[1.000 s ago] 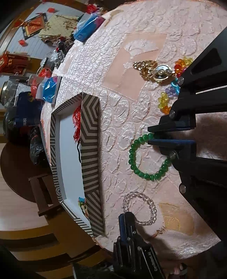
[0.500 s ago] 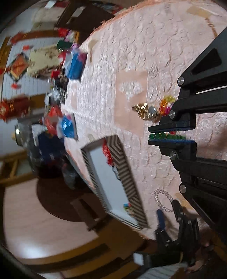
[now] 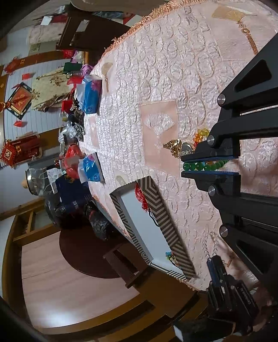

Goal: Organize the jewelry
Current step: 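Lift the clear bracelet with the left tool while the right tool lifts the green bracelet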

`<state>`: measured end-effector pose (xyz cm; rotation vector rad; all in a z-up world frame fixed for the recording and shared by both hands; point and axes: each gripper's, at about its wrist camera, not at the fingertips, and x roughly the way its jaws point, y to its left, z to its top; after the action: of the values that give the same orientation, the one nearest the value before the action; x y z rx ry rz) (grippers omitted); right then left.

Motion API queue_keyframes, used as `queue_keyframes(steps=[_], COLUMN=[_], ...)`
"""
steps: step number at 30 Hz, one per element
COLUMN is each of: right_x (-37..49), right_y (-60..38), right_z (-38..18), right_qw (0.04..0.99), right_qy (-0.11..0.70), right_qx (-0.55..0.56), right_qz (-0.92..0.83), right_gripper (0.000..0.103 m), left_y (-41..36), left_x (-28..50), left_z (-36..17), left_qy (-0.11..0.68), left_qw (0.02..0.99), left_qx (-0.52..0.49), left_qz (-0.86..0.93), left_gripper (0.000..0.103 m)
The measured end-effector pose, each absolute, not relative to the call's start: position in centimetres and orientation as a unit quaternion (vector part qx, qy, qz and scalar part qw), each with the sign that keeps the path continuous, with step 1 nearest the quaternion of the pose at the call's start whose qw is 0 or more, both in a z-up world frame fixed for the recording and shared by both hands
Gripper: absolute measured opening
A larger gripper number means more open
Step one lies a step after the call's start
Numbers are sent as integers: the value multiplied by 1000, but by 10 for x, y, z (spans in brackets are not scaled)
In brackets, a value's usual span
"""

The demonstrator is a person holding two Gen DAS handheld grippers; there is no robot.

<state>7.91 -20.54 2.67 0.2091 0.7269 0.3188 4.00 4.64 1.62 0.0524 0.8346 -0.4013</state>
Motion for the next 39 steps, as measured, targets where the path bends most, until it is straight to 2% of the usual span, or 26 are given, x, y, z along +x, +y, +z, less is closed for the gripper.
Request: queue_keyframes(steps=[13,39], right_x=[75,75], right_y=[-205,-184], right_z=[32,41], right_qw=[924,925], right_qy=[337,337], right_qx=[98,70], right_qz=[153,162], right_gripper=[6,6], left_y=[51,61], left_x=[45,61], left_z=[54,47], left_qy=[372,392], left_qw=[908,909], left_qx=[-14,-31], left_qz=[-191,-141], left_gripper=[6,6])
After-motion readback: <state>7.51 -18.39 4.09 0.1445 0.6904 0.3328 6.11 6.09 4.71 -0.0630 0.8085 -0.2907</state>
